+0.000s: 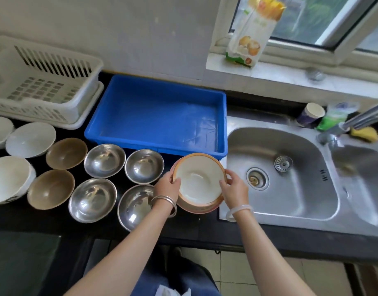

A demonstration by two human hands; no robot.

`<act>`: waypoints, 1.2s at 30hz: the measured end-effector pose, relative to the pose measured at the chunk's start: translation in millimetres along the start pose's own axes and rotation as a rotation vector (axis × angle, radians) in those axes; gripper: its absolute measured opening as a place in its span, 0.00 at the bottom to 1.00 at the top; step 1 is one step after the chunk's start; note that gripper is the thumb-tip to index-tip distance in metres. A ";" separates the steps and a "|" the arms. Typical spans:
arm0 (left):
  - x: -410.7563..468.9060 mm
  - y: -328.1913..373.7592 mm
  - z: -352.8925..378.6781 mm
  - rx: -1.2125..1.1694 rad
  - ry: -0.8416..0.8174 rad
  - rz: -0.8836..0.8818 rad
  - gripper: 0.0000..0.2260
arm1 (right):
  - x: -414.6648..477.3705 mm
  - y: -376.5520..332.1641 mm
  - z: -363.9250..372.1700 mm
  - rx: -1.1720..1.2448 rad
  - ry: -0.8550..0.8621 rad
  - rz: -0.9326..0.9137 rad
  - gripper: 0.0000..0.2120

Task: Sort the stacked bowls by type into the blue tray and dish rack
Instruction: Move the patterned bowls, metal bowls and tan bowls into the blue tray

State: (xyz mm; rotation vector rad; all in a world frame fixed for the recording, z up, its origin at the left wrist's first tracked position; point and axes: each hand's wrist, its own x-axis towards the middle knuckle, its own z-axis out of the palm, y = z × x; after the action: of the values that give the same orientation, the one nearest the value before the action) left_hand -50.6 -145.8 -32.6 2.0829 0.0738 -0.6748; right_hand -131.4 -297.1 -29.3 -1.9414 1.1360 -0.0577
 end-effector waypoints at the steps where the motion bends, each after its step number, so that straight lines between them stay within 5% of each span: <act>1: 0.0 1.5 0.6 0.018 0.008 0.009 0.13 | -1.3 -0.8 -0.9 0.028 0.001 0.016 0.18; 7: -2.3 22.6 -0.7 -0.012 0.026 0.094 0.12 | -13.6 -4.3 -19.4 0.152 0.103 0.044 0.14; 19: -26.2 72.2 30.4 0.015 -0.198 0.207 0.11 | -46.8 12.1 -81.9 0.223 0.386 0.139 0.14; 22: -30.9 69.2 50.0 0.059 -0.263 0.207 0.06 | -55.3 28.6 -90.5 0.227 0.410 0.214 0.14; 36: -36.1 48.2 100.0 0.234 -0.441 0.164 0.12 | -65.3 86.6 -85.4 0.291 0.427 0.425 0.17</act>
State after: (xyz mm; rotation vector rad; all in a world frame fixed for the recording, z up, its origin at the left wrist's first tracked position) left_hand -110.3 -245.5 -21.5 2.0801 -0.4379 -1.0636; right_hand -265.9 -323.4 -12.4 -1.4333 1.6969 -0.4001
